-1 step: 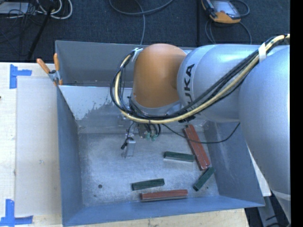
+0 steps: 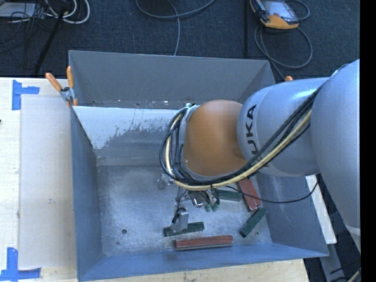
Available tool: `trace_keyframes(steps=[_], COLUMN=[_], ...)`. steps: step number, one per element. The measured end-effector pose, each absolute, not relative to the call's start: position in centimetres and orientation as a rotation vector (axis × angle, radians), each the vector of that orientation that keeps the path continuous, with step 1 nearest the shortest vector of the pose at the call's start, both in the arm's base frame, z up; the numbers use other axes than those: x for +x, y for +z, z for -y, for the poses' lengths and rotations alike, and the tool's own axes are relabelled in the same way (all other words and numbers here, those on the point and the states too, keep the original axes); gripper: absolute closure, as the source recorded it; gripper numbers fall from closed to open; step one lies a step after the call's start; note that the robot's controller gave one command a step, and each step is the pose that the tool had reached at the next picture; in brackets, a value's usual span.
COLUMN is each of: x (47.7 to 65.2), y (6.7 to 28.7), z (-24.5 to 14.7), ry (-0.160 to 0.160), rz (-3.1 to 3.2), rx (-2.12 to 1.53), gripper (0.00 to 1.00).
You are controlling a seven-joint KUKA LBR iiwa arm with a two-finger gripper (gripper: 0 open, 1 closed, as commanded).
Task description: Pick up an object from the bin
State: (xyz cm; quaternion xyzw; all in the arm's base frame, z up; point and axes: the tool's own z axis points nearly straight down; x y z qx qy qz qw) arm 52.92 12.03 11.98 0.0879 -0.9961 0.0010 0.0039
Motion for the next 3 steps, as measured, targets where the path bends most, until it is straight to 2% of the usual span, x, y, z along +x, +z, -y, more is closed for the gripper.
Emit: trace_keyframes(steps=[1, 2, 3], x=[48.2, 48.2, 47.7], y=[8.0, 8.1, 23.7], z=[-10.8, -10.8, -9.6], ry=[-0.001, -0.001, 0.0], rz=[3.093, 3.093, 3.094], rx=[0.559, 0.553, 0.588], gripper=[0.0, 1.0, 1.0])
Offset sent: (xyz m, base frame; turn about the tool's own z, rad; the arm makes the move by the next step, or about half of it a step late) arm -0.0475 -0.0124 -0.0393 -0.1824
